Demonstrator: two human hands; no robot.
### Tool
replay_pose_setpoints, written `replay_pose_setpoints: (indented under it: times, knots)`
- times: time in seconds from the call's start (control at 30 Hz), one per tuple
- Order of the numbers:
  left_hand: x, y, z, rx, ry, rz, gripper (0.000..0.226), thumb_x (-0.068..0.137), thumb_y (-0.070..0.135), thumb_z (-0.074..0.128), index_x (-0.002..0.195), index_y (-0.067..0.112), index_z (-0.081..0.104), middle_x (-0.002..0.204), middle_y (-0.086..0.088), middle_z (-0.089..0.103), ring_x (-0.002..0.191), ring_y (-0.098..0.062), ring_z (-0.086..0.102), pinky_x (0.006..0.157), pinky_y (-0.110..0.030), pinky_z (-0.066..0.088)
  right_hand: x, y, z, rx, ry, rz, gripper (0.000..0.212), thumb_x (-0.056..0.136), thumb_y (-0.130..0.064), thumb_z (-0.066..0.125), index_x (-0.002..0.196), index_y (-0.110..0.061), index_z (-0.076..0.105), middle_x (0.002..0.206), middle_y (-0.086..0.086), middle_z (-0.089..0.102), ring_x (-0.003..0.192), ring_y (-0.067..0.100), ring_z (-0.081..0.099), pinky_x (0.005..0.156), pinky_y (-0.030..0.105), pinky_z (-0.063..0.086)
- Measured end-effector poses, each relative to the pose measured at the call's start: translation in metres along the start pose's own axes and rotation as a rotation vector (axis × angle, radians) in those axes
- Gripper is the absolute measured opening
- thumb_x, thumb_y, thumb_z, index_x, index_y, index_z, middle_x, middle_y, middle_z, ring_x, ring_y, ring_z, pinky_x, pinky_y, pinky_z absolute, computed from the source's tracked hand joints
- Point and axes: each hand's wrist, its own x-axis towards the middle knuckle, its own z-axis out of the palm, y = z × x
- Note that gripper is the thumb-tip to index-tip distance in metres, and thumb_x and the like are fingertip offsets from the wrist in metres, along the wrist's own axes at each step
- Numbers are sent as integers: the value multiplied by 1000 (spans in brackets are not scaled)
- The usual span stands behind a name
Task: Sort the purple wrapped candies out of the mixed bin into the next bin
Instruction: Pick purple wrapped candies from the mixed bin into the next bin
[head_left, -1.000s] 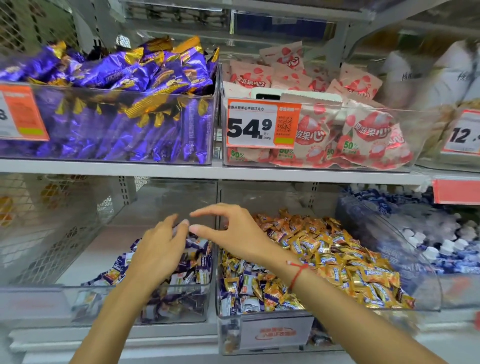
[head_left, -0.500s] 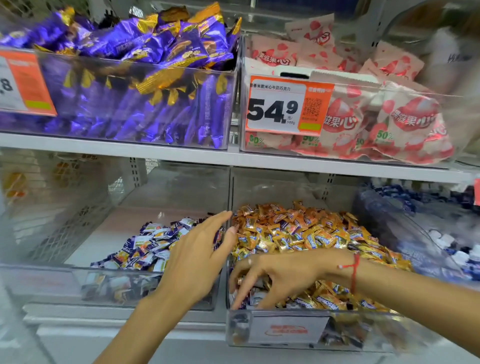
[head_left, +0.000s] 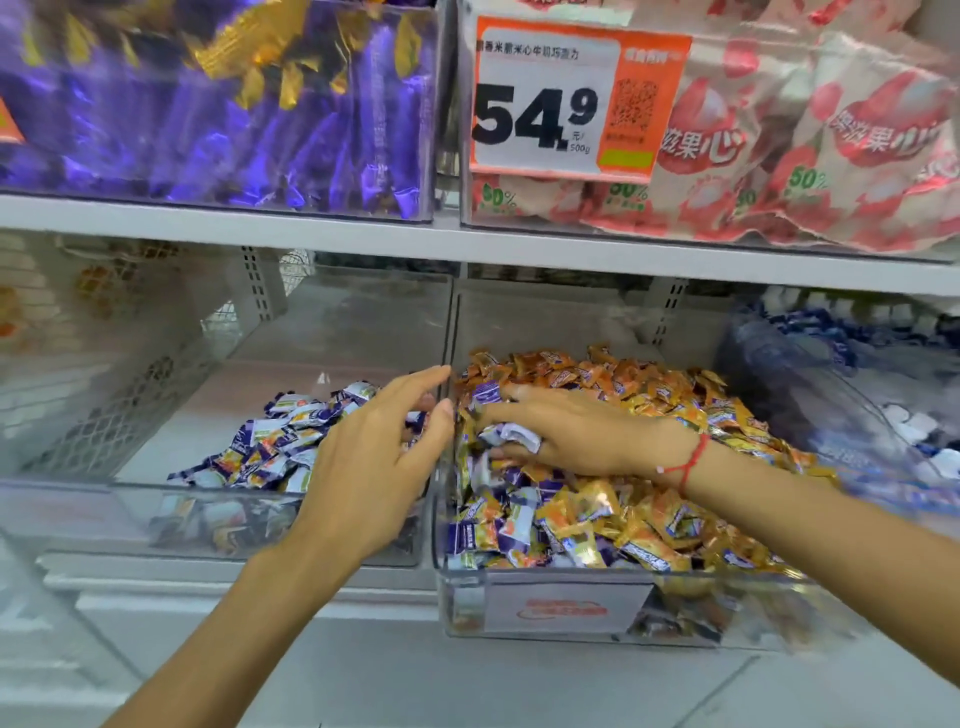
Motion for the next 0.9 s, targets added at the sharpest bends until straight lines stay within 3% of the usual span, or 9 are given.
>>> replay_pose_setpoints:
  times: [0.13, 0.17, 0.27, 0.37, 0.47, 0.53, 0.63, 0.77, 0.9]
  knots:
    - [1, 3, -3, 33, -25, -10, 40, 93, 43, 44, 133, 43, 50, 102, 19, 62, 70, -2, 62, 66, -28, 46, -18, 26, -8, -146, 13, 216, 22, 96, -44, 51, 113, -31, 58, 104, 0, 56, 100, 23, 52, 73, 32, 31]
    - [2, 4, -3, 33, -30, -14, 39, 94, 43, 45, 132, 44, 50, 107, 19, 62, 75, -3, 63, 69, -29, 47, -21, 28, -12, -48, 20, 244, 7, 95, -42, 53, 99, -38, 57, 100, -6, 56, 96, 18, 52, 76, 33, 33]
    - [3, 9, -5, 36, -33, -25, 38, 93, 43, 46, 131, 44, 50, 115, 19, 59, 79, -9, 65, 72, -28, 48, -33, 31, -26, 283, 6, 291, 28, 96, -31, 59, 72, -37, 45, 72, -12, 47, 64, 3, 42, 66, 30, 35]
    - [6, 12, -7, 41, -15, -13, 35, 95, 39, 49, 130, 39, 53, 126, 18, 57, 84, 0, 60, 78, -27, 44, -41, 22, -27, 363, 65, 273, 22, 96, -31, 59, 76, -21, 58, 75, 0, 56, 66, 13, 50, 65, 33, 43]
    - [7, 12, -5, 81, -8, 34, 34, 95, 35, 50, 128, 36, 54, 137, 19, 50, 117, 1, 46, 99, -27, 38, -52, 21, -27, 380, 220, 372, 36, 95, -35, 58, 80, -2, 60, 75, 13, 56, 69, 28, 52, 65, 37, 40]
    - [7, 14, -5, 86, 20, 93, 31, 95, 31, 52, 125, 37, 56, 135, 23, 47, 125, 2, 40, 102, -24, 33, -60, 17, -27, 522, 325, 502, 33, 95, -35, 58, 82, -4, 58, 68, 5, 52, 60, 17, 47, 61, 28, 36]
    - [6, 19, -5, 85, 64, 215, 31, 91, 21, 60, 116, 39, 60, 127, 29, 49, 119, 6, 41, 98, -20, 31, -69, 8, -28, 1056, 458, 688, 7, 93, -18, 62, 96, -12, 64, 64, -1, 49, 47, 5, 40, 45, 18, 33]
    - [11, 40, 2, 57, 39, 328, 29, 90, 15, 62, 109, 36, 67, 112, 29, 58, 107, 8, 48, 95, -17, 37, -79, 3, -32, 1442, 552, 701, 33, 86, -1, 67, 118, -2, 59, 58, -4, 50, 44, 4, 38, 37, 14, 26]
    - [33, 65, 30, 203, -171, 265, 27, 96, 21, 54, 118, 33, 65, 111, 20, 65, 94, 0, 60, 87, -25, 49, -81, 1, -42, 1609, 521, 686, 43, 77, -11, 75, 116, -5, 58, 74, -1, 54, 49, 3, 42, 37, 12, 26]
